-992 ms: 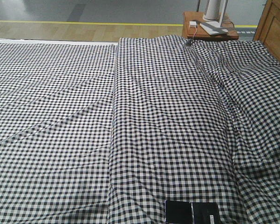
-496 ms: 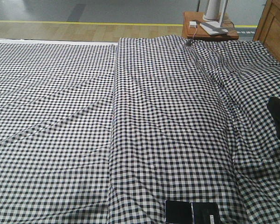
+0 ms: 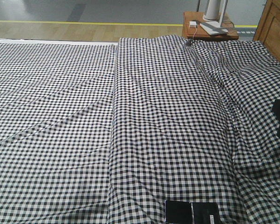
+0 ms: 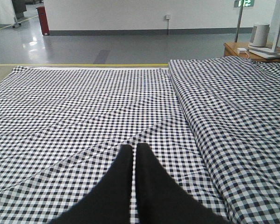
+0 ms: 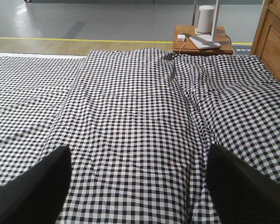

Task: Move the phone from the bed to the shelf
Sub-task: 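Lower the right gripper toward the black phone near the bed edge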

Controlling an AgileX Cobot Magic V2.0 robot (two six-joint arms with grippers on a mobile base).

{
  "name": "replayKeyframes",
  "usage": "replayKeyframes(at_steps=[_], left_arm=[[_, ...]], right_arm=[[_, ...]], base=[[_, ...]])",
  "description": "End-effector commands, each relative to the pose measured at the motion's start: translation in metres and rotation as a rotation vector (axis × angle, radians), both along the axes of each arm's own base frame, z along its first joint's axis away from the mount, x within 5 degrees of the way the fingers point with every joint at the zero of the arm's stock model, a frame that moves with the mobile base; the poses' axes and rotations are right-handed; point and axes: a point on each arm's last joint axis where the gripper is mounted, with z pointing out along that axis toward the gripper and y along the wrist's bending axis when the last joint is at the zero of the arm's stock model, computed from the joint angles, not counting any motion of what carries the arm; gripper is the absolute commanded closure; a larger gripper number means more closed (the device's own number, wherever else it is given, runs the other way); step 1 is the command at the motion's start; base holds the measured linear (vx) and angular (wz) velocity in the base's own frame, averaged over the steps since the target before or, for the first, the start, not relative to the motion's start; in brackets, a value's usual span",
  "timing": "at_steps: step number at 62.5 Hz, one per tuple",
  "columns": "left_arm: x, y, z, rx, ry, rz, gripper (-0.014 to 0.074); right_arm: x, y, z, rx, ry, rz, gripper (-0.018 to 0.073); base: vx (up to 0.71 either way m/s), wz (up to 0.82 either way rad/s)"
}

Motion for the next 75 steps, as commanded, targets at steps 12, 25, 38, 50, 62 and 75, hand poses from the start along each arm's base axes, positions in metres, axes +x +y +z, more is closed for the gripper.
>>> replayKeyframes(at_steps=[12,25,38,50,62,75], left_arm=[[0.000,0.001,0.006,-0.006,-0.077,0.012,0.0596],[0.000,0.001,0.006,-0.006,-0.077,0.012,0.0596],[0.000,0.001,0.006,-0.006,-0.077,0.012,0.0596],[0.000,0.001,0.006,-0.006,-0.077,0.012,0.0596],[0.000,0.001,0.006,-0.006,-0.077,0.012,0.0596],[0.000,0.001,0.006,-0.006,-0.077,0.012,0.0596]], right_arm=[[0.007,0.000,0.020,0.002,-0.099,0.000,0.0039],[0.038,0.001,0.033,-0.060,0.014,0.013,0.0039],[0.084,0.001,0.021,-0.064,0.228,0.012,0.0039],[0.120,-0.010,-0.013,-0.045,0.411,-0.034,0.0039],[0.140,-0.042,-0.045,0.019,0.585,-0.103,0.0041],[0.150,-0.069,-0.082,0.104,0.700,-0.048,0.0041]], base=[[0.00,0.00],[0.00,0.00],[0.00,0.00],[0.00,0.00],[0.00,0.00],[0.00,0.00]])
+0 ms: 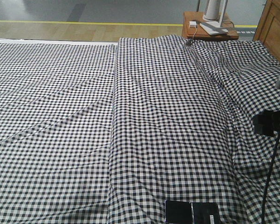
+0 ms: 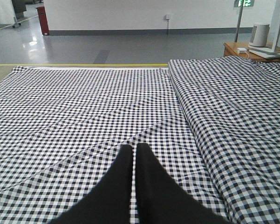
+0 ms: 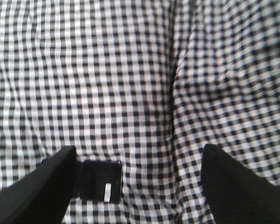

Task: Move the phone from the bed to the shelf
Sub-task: 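Lower the right gripper toward the black phone near the bed edge, then close the right gripper on the black phone's edge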

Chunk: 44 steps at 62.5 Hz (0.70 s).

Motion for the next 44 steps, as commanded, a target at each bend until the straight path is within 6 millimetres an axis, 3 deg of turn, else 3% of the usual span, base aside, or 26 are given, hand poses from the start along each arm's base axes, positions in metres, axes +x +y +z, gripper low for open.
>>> replayKeyframes(at_steps=[1,17,44], left_arm=[[0.000,0.001,0.006,-0.006,-0.077,0.012,0.0596],[0.000,0.001,0.006,-0.006,-0.077,0.012,0.0596],[0.000,0.001,0.006,-0.006,-0.077,0.012,0.0596]], right_arm=[[0.008,-0.013,0.003,0.029,-0.048,0.015,0.0041],[0.013,-0.038,-0.052,0.225,0.077,0.037,0.0041],[0.017,-0.032,-0.148,0.415,0.255,0.189,0.0041]], base=[[0.00,0.00],[0.00,0.00],[0.00,0.00]])
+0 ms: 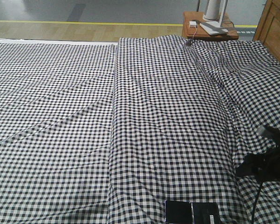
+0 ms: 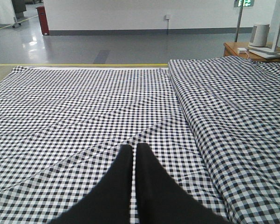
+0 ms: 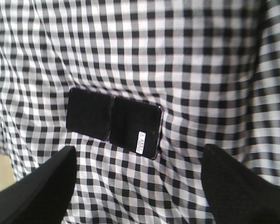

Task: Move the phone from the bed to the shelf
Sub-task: 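Close the right gripper on the black phone's edge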

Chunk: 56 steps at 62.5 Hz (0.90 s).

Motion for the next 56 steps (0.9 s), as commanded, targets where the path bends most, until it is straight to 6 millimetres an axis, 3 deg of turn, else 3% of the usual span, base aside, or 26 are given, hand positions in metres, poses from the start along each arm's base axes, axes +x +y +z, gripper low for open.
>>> replayKeyframes(at_steps=[1,30,56], left_arm=[[0.000,0.001,0.006,-0.006,-0.077,0.012,0.0596],[0.000,0.001,0.006,-0.006,-0.077,0.012,0.0596],[0.000,0.001,0.006,-0.006,-0.077,0.012,0.0596]], right_arm=[[0.005,0.001,-0.001,0.055,-0.036,0.019,0.0041],[-0.008,0.017,-0.084,0.249,0.089,0.081,0.0041],[0.005,0.018,-0.127,0.376,0.134,0.086,0.0041]], base=[[0.00,0.00],[0.00,0.00],[0.00,0.00]])
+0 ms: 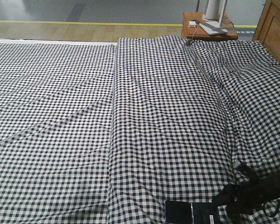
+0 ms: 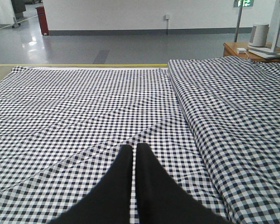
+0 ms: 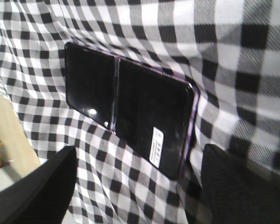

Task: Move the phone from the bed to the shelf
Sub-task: 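Close the right gripper on the black phone's edge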

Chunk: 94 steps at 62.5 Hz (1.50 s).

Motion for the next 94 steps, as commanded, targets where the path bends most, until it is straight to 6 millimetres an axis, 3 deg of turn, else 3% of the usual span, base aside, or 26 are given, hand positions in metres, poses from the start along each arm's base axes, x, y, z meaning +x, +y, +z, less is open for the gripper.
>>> replayKeyframes(at_steps=[1,35,62,77,85,94], left_arm=[[0.000,0.001,0.006,-0.006,-0.077,0.012,0.0596],[0.000,0.001,0.006,-0.006,-0.077,0.012,0.0596],[0.000,0.001,0.006,-0.006,-0.077,0.012,0.0596],[0.000,0.001,0.006,-0.006,-0.077,0.012,0.0596],[0.000,0.001,0.006,-0.006,-0.077,0.012,0.0596],[0.000,0.001,0.006,-0.006,-0.077,0.012,0.0596]], right_arm=[[0.011,-0.001,0.014,0.077,-0.047,0.009,0.0041],[0.000,0.011,-0.025,0.182,-0.056,-0.010,0.0041],[-0.012,0.025,-0.044,0.336,-0.068,-0.071,0.0041],[-0.011,0.031,-0.045,0.353,-0.072,-0.059,0.0045],[-0.011,0.035,-0.045,0.348,-0.074,-0.042,0.0095],[-0.011,0.035,-0.045,0.349,-0.074,-0.039,0.0246]], base=[[0.00,0.00],[0.00,0.00],[0.00,0.00],[0.00,0.00],[0.00,0.00],[0.00,0.00]])
